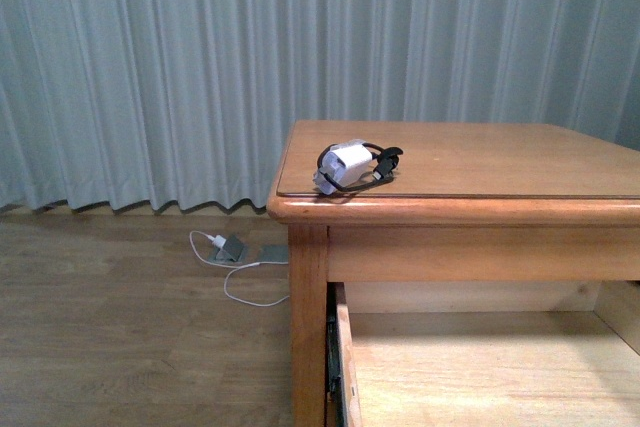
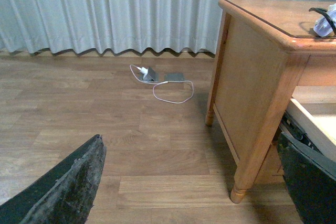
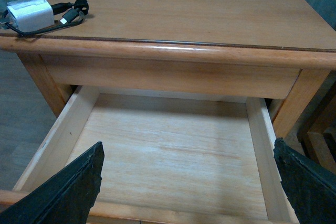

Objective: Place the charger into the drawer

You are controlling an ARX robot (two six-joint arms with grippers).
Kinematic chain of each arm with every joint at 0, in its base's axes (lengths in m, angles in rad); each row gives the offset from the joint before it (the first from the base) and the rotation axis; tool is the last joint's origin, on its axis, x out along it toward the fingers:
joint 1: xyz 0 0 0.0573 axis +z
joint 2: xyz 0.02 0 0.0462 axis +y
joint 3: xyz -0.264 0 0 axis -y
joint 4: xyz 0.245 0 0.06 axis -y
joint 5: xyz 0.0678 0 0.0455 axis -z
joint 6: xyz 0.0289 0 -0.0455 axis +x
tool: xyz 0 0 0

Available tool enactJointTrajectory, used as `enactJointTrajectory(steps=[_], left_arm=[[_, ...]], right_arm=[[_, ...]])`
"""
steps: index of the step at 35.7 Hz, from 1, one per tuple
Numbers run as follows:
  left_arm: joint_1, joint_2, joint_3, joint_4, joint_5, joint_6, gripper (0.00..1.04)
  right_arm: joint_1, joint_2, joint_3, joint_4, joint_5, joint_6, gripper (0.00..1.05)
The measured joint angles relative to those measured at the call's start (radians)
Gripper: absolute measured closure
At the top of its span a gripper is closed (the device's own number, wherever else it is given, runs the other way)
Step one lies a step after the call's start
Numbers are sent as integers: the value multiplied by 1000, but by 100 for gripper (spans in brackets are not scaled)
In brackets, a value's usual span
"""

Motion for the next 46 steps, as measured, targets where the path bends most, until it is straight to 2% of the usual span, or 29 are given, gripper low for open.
enactJointTrajectory(steps=[2,5,7,11,13,15,20,21,24,42,46], left_arm=[[0,0,0,0,0,0,6],[0,0,0,0,0,0,6],[0,0,0,0,0,0,6],[0,0,0,0,0,0,6],[0,0,0,0,0,0,6],[0,0,0,0,0,0,6],[0,0,0,0,0,0,6],[0,0,0,0,0,0,6],[0,0,0,0,0,0,6],[0,0,0,0,0,0,6],[0,0,0,0,0,0,6]], right_arm=[[5,-1,-5,21,22,7,10],[30,-16,-65,200,155,24,22],[34,-35,-98,269,189,31,29],[35,-103,-187,311,201,38,56],[36,-112,-206,311,201,38,49],[37,-115,-208,312,201,39,35],[37,-117,-208,312,201,40,8],[37,-117,-208,312,201,42,7],[37,-117,-208,312,201,41,9],[37,-118,-208,312,201,42,10],[37,-169,-251,311,201,44,35]])
